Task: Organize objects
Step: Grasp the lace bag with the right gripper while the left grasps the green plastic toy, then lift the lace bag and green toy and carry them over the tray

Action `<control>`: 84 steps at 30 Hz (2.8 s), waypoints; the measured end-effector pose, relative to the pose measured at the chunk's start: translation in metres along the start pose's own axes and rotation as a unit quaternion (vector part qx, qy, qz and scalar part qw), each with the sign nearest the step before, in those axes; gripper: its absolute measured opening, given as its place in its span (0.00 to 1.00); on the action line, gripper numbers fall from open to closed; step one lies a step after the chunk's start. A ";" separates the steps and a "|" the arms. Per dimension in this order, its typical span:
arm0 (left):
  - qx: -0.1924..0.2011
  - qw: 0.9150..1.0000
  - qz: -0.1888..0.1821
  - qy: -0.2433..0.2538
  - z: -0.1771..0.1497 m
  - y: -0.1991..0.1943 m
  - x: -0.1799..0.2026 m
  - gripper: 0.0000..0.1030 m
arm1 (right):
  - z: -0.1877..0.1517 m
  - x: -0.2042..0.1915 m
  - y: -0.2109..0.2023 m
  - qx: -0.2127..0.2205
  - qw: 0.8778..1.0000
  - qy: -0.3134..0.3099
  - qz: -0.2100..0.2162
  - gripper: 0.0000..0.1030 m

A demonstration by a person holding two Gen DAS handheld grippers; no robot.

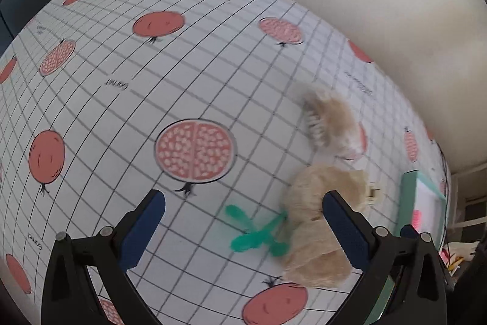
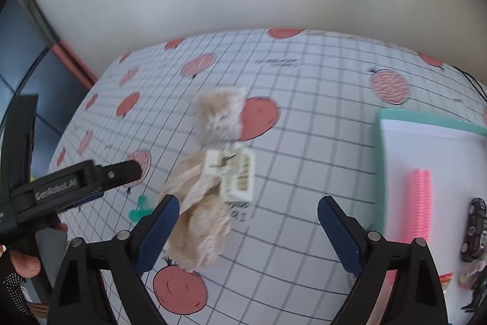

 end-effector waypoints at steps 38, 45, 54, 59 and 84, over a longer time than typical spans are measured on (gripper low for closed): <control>-0.058 0.998 0.016 -0.005 -0.020 0.024 0.008 0.44 | -0.017 -0.021 0.039 -0.072 0.997 -0.020 0.015 0.20; -0.056 0.998 -0.004 -0.016 -0.023 0.021 0.002 0.24 | -0.020 -0.021 0.039 -0.074 0.997 -0.017 0.018 0.20; -0.046 0.999 -0.006 -0.017 -0.018 0.014 -0.006 0.18 | -0.020 -0.019 0.038 -0.075 0.997 -0.019 0.017 0.20; -0.036 0.999 -0.012 -0.019 -0.015 0.008 -0.005 0.18 | -0.018 -0.021 0.034 -0.070 0.997 -0.025 0.018 0.16; 0.048 0.997 -0.048 -0.027 0.001 -0.057 0.006 0.18 | 0.008 -0.023 -0.043 0.019 0.998 -0.032 0.045 0.11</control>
Point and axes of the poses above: each gripper's, at about its wrist camera, not at the fingertips, and y roughly the way its jaws point, x to its right, z to its top, the point moved 1 cm from there along y, roughly the way its jaws point, and after that the axes turned 3 degrees about -y, right-handed, at the moved point
